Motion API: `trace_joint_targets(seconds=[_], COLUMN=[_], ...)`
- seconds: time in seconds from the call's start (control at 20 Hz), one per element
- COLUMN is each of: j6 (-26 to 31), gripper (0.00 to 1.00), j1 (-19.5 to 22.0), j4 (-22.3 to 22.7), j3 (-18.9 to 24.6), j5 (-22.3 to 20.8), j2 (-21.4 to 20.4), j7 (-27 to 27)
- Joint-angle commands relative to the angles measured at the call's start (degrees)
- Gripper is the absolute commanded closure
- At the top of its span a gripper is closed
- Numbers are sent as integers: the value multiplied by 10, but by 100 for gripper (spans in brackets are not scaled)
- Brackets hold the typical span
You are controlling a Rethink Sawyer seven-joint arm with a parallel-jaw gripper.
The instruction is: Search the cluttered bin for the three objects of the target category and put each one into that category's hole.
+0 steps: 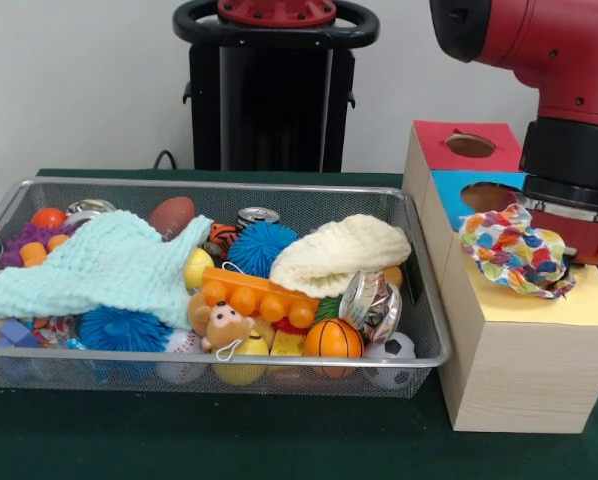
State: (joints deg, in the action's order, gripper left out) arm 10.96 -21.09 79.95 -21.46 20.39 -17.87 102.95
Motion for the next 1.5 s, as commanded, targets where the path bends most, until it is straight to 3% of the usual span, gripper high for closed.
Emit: trace_joint_targets(seconds=[0.05, 0.5, 0.65, 0.95, 1.5], j6=[81, 149, 197, 250, 185], gripper=[100, 100, 100, 100, 100], j1=[32, 49, 53, 59, 66], j4=[21, 89, 97, 90, 129], j3=[58, 86, 95, 100, 125], j5=[-5, -15, -11, -13, -12], j2=[38, -109, -152, -175, -197], j7=[81, 44, 38, 34, 53])
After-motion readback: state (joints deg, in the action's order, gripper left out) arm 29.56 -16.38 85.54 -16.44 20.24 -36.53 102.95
